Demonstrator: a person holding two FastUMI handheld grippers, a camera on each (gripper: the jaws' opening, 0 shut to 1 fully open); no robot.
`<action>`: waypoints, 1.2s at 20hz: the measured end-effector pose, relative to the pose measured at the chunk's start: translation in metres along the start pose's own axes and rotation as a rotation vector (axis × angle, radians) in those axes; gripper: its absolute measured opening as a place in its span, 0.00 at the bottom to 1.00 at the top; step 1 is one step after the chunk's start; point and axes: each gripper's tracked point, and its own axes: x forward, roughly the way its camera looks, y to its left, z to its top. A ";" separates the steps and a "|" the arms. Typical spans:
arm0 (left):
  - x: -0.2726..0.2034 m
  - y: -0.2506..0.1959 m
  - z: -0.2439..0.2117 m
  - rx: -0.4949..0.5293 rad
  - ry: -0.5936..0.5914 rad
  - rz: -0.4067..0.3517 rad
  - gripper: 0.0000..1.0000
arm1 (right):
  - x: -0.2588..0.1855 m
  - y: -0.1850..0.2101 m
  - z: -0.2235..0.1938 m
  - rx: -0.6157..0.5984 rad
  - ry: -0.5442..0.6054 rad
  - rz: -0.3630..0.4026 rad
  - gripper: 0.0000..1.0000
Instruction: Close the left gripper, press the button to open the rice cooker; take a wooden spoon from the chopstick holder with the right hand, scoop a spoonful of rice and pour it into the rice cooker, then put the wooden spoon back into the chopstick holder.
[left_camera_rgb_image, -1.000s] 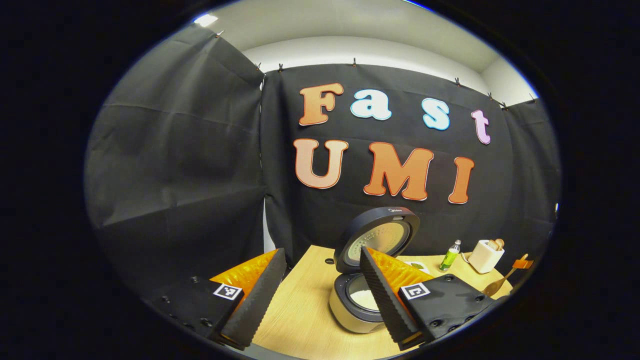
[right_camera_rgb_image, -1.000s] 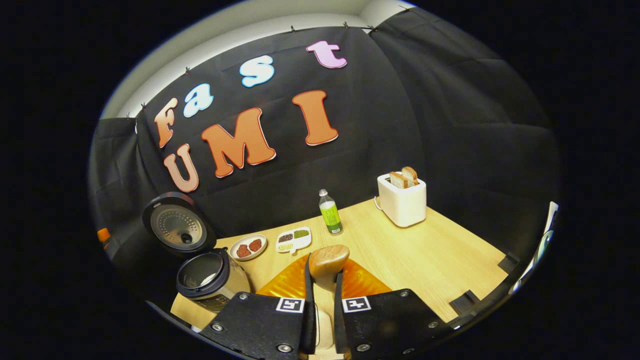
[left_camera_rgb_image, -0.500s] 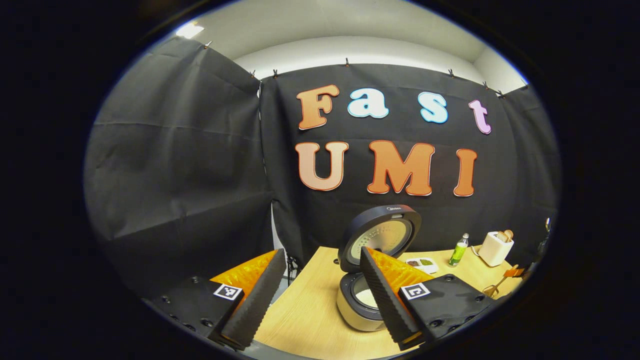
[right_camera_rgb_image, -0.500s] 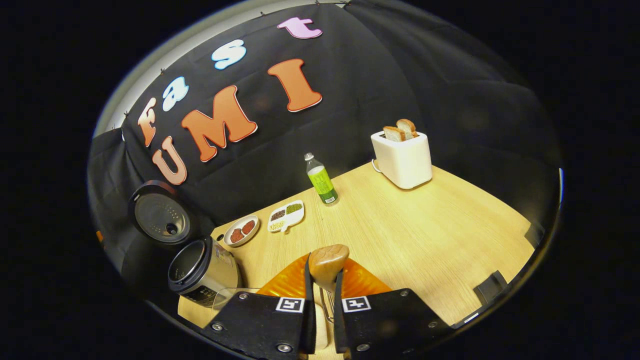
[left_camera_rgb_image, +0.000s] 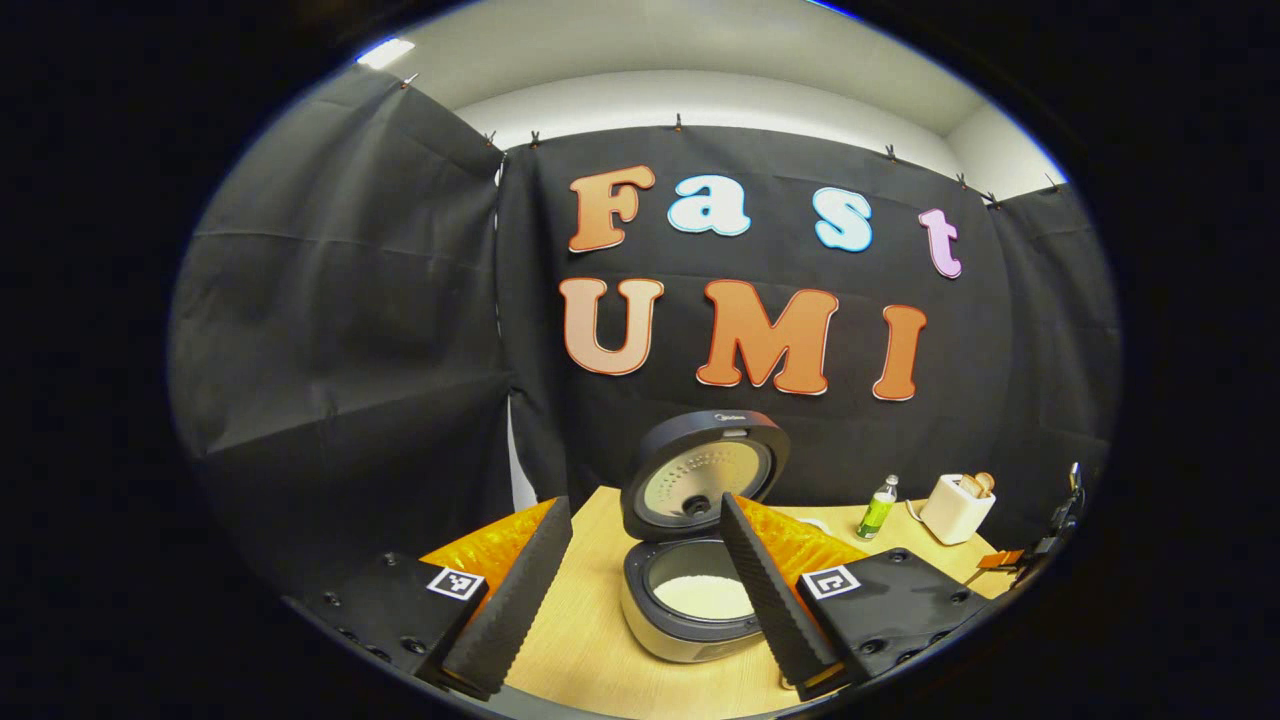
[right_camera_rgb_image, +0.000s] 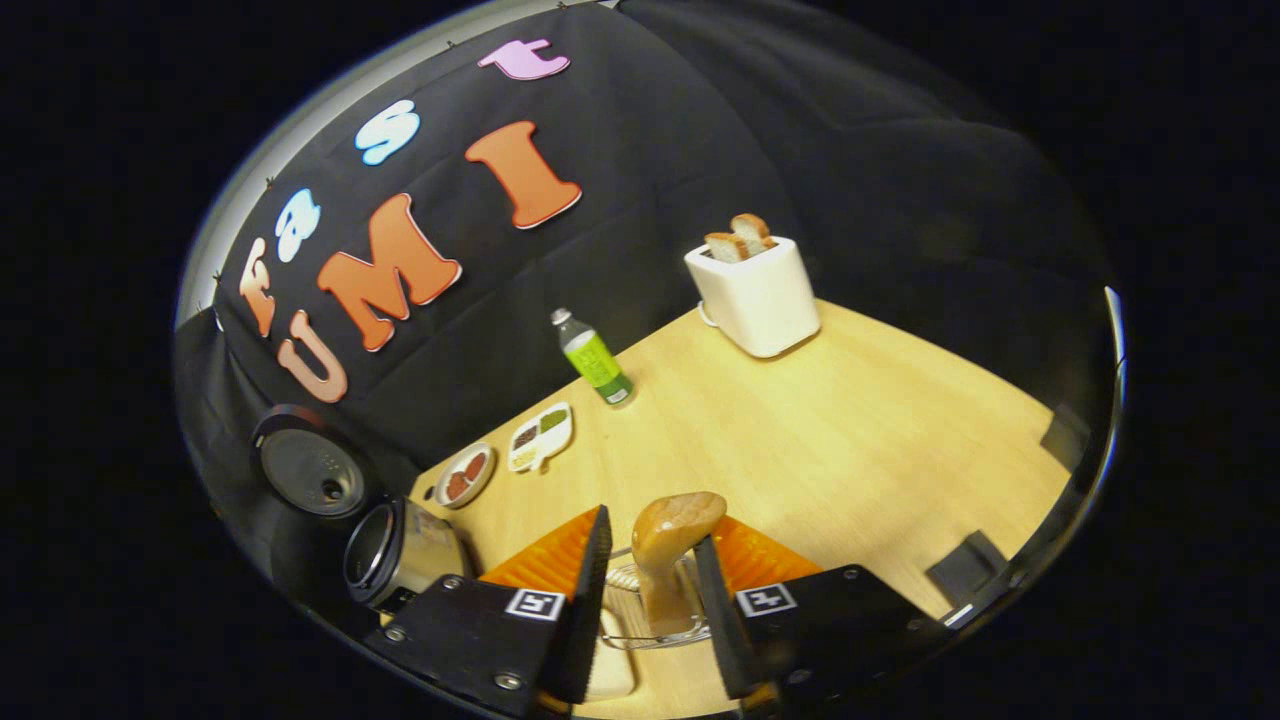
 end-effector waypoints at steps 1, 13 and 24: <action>0.001 -0.008 0.002 0.001 -0.002 -0.010 1.00 | -0.006 -0.006 0.006 -0.022 -0.010 -0.023 0.65; 0.041 -0.075 0.041 0.004 -0.023 -0.068 1.00 | -0.128 0.040 0.146 -0.306 -0.297 -0.063 0.95; 0.169 -0.126 0.149 -0.004 -0.076 -0.101 0.98 | -0.188 0.095 0.175 -0.398 -0.413 0.036 0.95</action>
